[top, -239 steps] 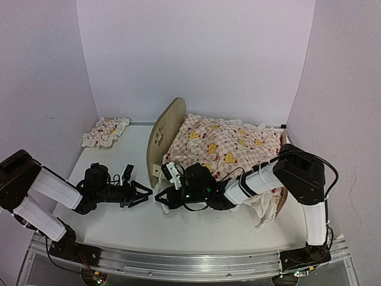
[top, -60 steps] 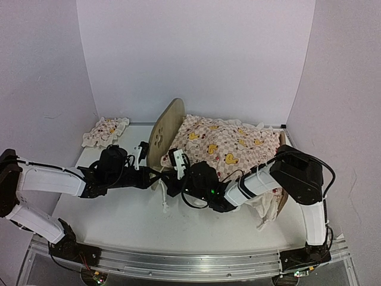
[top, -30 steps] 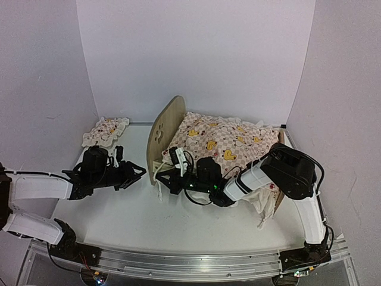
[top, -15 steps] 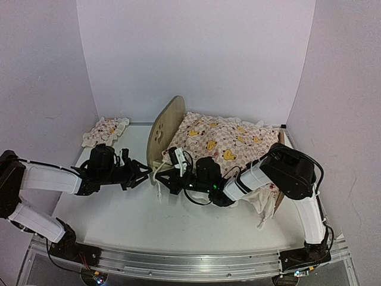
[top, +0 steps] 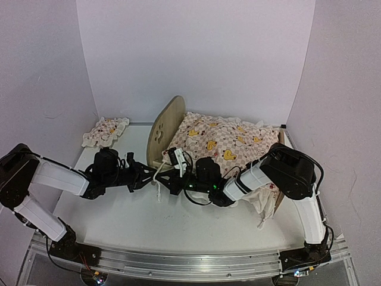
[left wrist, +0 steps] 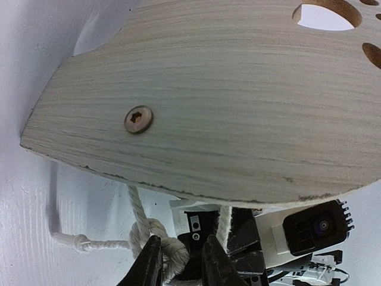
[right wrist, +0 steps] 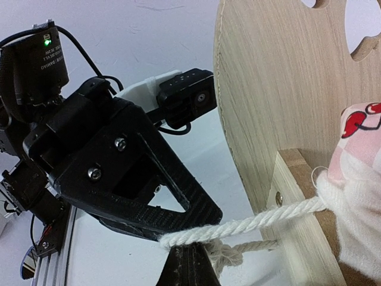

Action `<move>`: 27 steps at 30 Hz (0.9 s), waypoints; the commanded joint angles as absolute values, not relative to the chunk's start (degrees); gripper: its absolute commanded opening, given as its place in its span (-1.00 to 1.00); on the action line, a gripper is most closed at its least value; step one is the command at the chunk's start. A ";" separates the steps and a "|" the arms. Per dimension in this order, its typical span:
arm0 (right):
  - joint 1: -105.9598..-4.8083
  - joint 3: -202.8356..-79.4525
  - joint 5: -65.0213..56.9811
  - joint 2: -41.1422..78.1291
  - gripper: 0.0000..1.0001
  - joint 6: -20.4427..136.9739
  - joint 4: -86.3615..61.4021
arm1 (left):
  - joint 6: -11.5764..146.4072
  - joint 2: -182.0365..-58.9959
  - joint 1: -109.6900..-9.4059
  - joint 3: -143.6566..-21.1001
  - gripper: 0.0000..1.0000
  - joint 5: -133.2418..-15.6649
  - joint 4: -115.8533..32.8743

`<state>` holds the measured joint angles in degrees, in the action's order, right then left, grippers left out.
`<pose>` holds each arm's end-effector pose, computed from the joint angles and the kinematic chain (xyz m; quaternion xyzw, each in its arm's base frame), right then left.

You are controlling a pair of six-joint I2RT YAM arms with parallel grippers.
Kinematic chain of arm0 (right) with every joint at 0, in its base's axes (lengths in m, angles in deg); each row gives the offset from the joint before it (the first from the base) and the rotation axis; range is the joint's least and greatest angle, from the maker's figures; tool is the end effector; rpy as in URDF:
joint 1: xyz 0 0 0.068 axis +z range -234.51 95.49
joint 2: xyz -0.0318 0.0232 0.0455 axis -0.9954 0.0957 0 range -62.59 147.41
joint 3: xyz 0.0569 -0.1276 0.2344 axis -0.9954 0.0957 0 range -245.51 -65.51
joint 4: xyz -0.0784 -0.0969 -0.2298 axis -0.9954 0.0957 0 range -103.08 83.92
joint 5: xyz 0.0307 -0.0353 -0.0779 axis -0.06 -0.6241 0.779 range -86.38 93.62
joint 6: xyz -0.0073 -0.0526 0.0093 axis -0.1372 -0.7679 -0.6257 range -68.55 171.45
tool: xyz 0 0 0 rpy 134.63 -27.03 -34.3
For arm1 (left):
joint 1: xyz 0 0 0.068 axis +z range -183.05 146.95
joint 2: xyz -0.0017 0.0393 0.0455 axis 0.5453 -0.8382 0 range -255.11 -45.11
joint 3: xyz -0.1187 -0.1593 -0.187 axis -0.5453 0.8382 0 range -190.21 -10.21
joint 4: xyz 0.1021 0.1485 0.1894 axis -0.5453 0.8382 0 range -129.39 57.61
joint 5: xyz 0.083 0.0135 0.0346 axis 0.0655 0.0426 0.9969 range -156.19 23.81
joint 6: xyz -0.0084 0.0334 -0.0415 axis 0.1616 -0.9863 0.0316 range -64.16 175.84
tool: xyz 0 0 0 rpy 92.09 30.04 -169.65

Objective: Set up the pet bed

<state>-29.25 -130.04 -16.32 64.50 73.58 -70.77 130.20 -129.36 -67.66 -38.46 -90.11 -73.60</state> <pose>0.2480 0.3786 0.1252 -0.3190 0.6618 0.5160 0.4404 0.2216 -0.1706 0.1671 -0.1661 0.8013 -0.5462 0.1790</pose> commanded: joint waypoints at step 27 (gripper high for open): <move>-25.62 -123.45 -2.63 51.49 -0.43 82.11 -54.12 | 140.21 -129.72 -68.39 -32.90 -1.00 -90.17 -84.69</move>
<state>-27.54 -125.54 -8.63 59.36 77.12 -64.08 141.24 -131.22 -68.21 -33.19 -89.57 -82.41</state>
